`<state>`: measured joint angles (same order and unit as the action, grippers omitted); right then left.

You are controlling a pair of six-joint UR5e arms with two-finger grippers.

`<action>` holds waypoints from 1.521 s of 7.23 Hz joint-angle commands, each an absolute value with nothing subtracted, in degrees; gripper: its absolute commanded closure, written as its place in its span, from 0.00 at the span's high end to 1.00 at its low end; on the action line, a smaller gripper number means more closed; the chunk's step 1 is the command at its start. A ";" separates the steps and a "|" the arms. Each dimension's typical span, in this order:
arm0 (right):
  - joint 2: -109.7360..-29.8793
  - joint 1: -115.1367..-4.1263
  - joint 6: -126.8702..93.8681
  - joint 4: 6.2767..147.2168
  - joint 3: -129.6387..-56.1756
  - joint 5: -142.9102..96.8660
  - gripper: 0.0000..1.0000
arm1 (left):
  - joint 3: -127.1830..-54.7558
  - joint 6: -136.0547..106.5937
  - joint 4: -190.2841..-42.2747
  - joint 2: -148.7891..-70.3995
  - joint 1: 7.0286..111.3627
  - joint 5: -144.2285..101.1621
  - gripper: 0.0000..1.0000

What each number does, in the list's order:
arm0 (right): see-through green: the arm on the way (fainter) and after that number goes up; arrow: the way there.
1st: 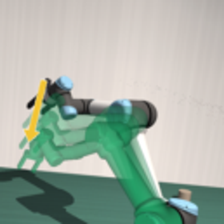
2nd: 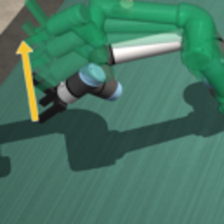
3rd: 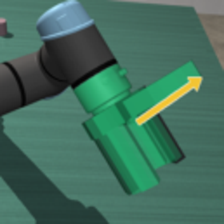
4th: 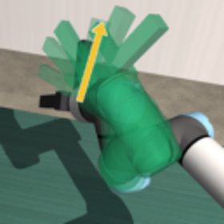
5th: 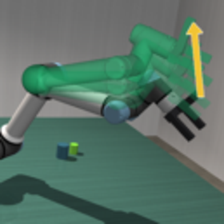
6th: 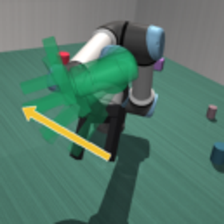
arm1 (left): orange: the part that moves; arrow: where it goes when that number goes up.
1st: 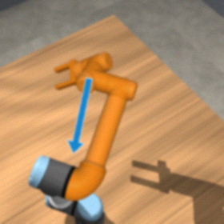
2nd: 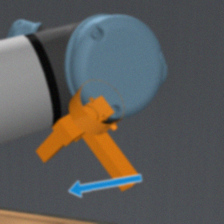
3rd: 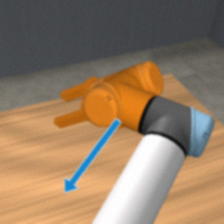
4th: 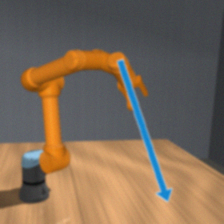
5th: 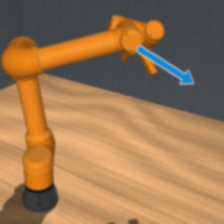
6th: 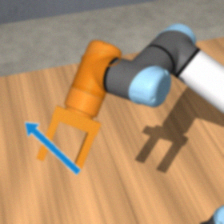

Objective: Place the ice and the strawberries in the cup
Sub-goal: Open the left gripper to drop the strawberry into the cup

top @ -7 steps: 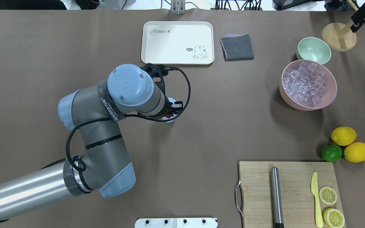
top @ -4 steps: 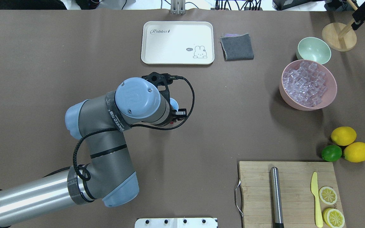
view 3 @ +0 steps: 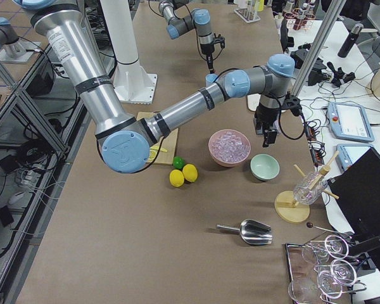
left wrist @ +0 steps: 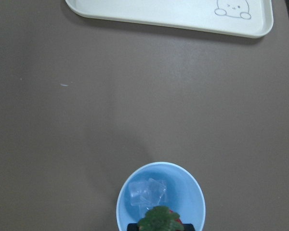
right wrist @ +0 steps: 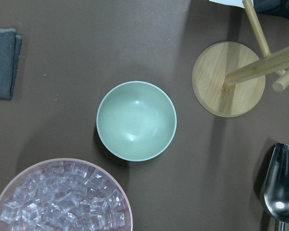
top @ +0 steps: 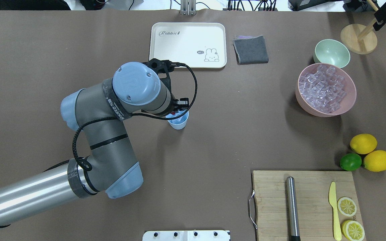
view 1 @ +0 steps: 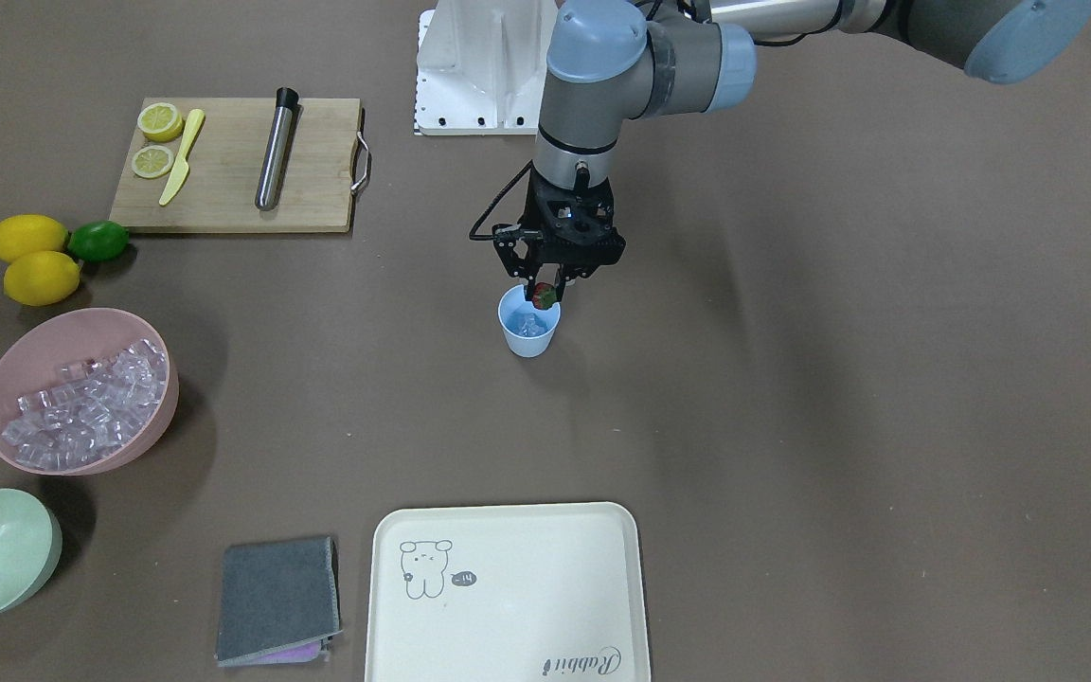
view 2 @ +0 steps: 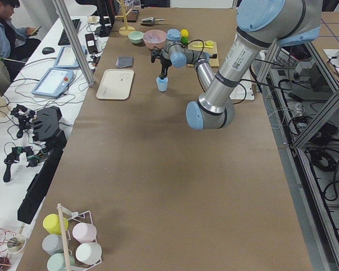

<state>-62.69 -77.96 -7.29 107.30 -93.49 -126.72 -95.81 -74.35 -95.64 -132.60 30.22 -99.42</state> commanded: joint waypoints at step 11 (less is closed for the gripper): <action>-64.07 -77.61 -7.38 107.14 -96.15 -128.59 0.99 | -98.26 -67.10 -95.89 -126.92 41.28 -107.30 0.97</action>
